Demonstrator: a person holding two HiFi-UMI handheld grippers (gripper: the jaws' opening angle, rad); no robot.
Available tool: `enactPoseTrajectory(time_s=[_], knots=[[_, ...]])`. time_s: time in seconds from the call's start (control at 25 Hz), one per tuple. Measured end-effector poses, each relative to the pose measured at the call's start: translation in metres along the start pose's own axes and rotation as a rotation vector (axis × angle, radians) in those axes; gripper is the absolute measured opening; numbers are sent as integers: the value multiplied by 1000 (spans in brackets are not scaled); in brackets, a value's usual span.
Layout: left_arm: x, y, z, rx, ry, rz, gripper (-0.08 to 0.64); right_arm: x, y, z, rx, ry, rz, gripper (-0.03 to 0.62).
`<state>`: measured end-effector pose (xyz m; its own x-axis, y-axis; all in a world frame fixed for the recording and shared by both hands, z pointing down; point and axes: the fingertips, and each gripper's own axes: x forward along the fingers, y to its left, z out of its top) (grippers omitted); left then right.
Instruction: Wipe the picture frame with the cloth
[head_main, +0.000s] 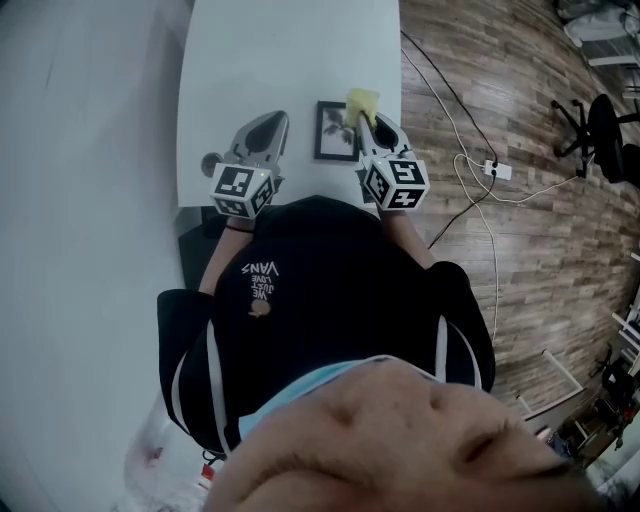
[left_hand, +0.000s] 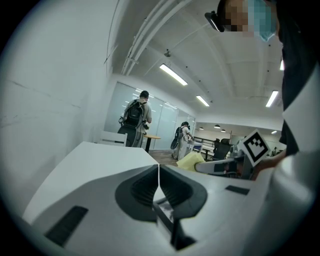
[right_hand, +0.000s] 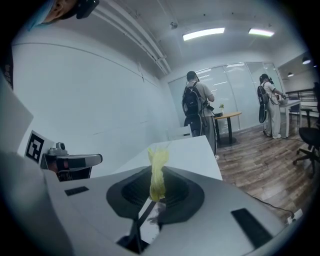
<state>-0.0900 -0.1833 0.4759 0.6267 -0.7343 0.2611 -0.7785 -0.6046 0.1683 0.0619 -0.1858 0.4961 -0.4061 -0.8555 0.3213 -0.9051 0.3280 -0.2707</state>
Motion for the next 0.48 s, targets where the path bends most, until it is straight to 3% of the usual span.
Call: enactPoseTrajectory(time_s=[0.48], knots=[[-16, 30, -8, -26, 2, 60, 17, 45, 12, -29, -31, 77, 32, 46]])
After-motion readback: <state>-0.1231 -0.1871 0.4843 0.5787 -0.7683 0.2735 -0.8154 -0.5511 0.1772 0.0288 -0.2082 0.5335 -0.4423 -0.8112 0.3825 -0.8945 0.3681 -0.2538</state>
